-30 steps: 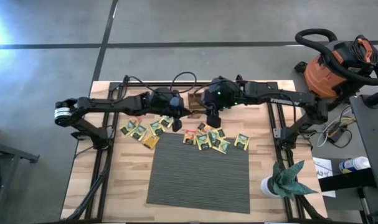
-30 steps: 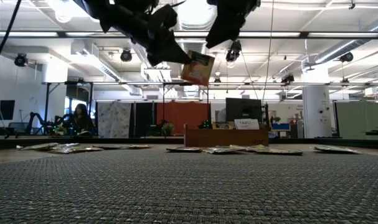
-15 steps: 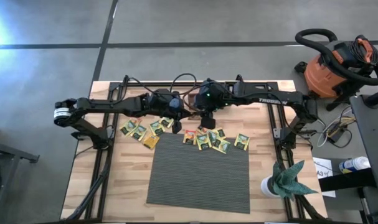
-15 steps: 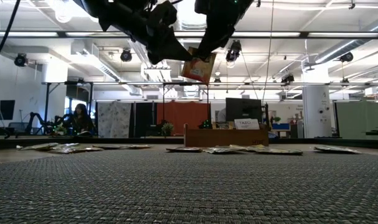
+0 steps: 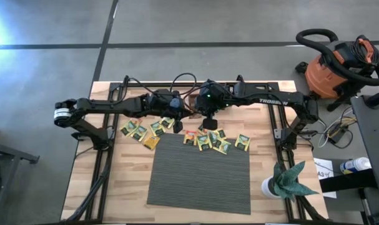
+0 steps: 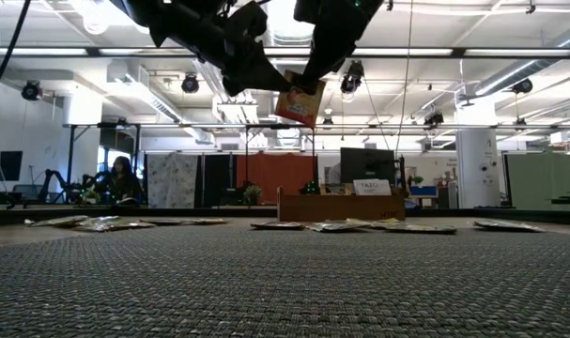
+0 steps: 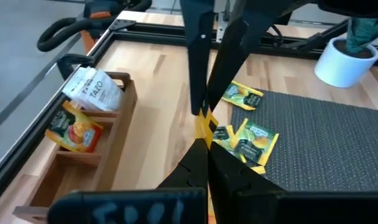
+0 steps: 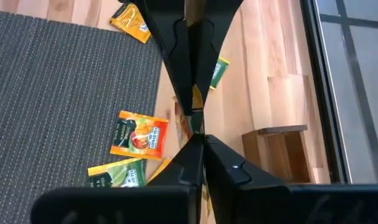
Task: Pick & Place Tea
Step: Put the orange tea bag into the middle section of the wooden organizer
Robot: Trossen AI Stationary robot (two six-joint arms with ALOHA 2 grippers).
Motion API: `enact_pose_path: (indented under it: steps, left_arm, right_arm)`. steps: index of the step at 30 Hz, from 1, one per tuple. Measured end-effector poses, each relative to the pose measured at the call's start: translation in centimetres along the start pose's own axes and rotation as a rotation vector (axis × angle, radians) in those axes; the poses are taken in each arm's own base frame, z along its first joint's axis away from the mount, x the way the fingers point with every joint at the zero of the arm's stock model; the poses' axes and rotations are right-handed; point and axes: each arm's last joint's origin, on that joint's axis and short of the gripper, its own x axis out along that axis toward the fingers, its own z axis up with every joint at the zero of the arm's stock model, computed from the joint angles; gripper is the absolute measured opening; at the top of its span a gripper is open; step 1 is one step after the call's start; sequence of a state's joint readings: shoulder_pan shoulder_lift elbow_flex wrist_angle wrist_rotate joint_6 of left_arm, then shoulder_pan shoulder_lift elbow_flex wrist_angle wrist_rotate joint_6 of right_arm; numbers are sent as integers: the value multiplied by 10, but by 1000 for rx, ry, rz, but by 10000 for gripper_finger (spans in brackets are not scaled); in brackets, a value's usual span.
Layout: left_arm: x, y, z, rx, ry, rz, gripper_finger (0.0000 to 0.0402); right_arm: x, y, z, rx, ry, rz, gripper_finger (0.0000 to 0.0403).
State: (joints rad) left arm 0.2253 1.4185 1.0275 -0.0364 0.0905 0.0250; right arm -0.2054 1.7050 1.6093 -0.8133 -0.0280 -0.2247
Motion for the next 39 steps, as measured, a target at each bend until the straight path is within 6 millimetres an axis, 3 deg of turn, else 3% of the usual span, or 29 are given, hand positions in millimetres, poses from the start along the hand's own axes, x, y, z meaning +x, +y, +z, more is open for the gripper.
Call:
enact_pose_path:
  steps: [6,11,17,22,25,30,39]
  left_arm:
    - [0,1,0,-56,1,28,25]
    - [0,5,-2,-80,11,185,70]
    - [-1,7,-3,-193,8,268,101]
    - [-2,2,-4,-280,13,255,103]
    - [-1,-3,-7,-320,27,246,103]
    - [-2,-12,-16,-371,46,227,103]
    - [-8,-23,-27,-392,28,303,103]
  right_arm:
    - [0,0,-2,0,23,-4,9]
    - [0,-6,-7,-26,79,-94,9]
    - [5,-38,-21,-45,163,-187,9]
    - [27,-81,-43,5,262,-217,9]
    - [43,-96,-53,-22,317,-200,8]
    - [65,-105,-63,-114,379,-160,8]
    - [86,-118,-78,-101,426,-104,8]
